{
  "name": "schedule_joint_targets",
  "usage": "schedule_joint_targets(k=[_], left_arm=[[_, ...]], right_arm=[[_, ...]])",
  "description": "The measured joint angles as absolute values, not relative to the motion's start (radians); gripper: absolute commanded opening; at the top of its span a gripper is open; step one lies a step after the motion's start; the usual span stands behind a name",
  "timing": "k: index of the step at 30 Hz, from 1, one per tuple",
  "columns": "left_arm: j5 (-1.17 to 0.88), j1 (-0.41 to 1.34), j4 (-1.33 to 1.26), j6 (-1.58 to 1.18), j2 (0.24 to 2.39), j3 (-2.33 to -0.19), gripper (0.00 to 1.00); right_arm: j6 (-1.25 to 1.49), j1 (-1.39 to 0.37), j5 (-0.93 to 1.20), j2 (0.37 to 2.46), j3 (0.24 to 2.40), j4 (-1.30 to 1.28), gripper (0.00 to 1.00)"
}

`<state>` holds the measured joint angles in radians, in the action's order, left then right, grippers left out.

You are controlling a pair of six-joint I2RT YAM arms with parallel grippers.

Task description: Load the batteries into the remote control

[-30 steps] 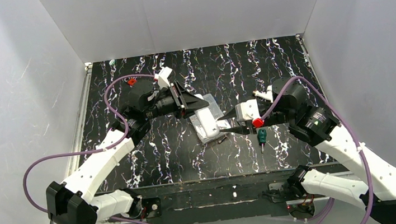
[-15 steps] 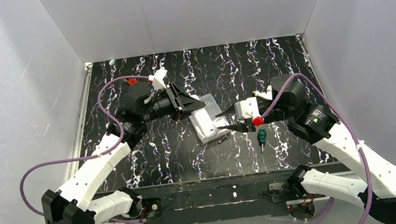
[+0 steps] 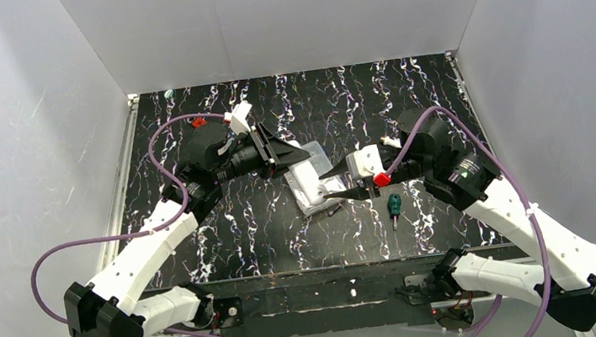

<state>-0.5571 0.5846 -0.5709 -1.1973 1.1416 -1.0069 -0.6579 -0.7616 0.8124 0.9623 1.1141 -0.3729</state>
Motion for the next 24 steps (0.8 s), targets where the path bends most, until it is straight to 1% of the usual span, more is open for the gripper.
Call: schedule_joint_targets(k=[24], left_arm=[[-0.558, 0.585, -0.57, -1.199, 1.171, -1.007, 0.0]], right_arm=[[-0.663, -0.762, 0.81, 0.974, 1.116, -0.379, 0.46]])
